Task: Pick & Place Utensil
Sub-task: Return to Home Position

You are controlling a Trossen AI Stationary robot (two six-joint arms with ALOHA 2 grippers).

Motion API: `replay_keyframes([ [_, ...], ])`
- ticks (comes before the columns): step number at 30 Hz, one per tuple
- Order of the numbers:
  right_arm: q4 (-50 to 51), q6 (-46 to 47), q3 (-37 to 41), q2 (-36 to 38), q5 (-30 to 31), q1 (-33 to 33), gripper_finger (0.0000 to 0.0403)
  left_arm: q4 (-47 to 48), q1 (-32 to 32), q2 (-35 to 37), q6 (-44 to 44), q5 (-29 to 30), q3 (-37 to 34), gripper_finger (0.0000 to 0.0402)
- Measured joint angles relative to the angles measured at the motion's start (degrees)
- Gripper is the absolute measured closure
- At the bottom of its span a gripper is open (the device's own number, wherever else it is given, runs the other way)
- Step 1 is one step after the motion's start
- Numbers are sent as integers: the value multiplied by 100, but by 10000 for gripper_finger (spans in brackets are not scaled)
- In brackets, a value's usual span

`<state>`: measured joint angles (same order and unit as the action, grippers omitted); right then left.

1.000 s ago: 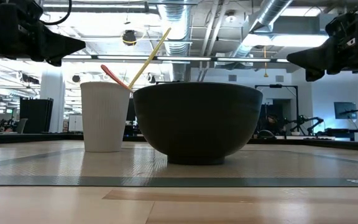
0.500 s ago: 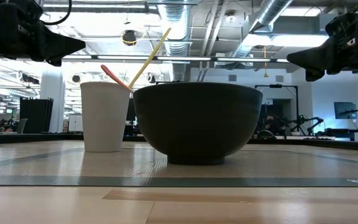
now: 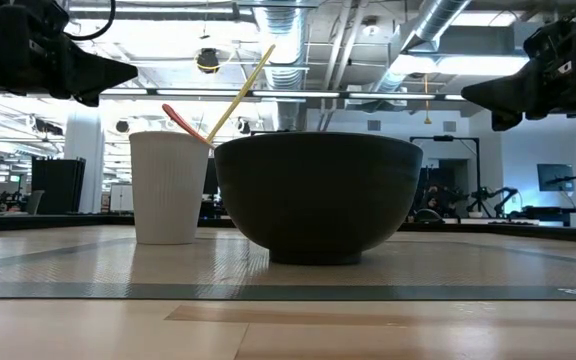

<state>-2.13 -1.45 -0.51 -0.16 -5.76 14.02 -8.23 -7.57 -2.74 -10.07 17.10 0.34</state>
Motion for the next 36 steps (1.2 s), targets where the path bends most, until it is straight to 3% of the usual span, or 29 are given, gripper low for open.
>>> replay_keyframes([
  [11,-1,0,0,-1,0,0,402,0,0,-2,0,0,2,389],
  [36,-1,0,0,1,0,0,402,-80,0,-825,2,0,2,389],
])
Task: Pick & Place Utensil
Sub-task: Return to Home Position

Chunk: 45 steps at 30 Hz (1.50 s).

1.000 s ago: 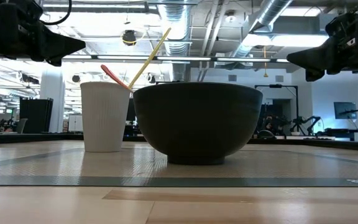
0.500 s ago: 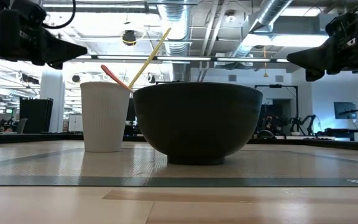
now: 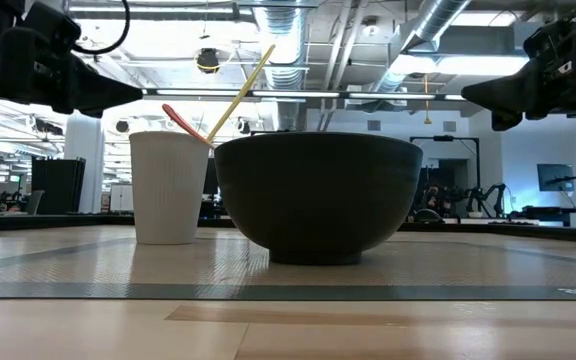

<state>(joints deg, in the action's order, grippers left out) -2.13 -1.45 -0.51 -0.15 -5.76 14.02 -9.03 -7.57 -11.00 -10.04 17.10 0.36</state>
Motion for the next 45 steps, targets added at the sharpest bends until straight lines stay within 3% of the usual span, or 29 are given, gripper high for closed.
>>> replay_keyframes([
  [45,0,0,0,0,0,0,402,-5,0,-42,-2,236,0,389],
])
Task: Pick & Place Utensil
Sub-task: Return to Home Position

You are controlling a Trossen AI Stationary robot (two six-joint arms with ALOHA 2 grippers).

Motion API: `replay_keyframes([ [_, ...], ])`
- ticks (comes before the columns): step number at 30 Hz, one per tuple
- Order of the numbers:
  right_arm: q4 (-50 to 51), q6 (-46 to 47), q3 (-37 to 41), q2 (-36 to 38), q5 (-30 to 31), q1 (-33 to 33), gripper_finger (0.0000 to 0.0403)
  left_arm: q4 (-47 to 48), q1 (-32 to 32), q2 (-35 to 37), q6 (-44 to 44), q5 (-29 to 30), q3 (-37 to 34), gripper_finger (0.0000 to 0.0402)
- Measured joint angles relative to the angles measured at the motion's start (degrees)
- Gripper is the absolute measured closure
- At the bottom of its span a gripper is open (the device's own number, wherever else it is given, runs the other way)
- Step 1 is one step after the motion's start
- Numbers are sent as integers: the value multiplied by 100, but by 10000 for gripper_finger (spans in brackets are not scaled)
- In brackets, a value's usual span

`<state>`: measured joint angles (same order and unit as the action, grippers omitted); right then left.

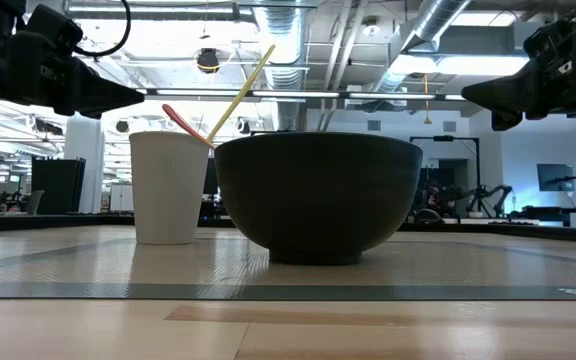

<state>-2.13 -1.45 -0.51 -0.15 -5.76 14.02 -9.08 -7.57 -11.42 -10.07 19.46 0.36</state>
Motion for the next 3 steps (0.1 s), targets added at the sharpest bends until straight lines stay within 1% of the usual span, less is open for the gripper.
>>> replay_keyframes([
  [3,2,0,0,-1,0,1,402,0,0,0,0,0,0,389],
])
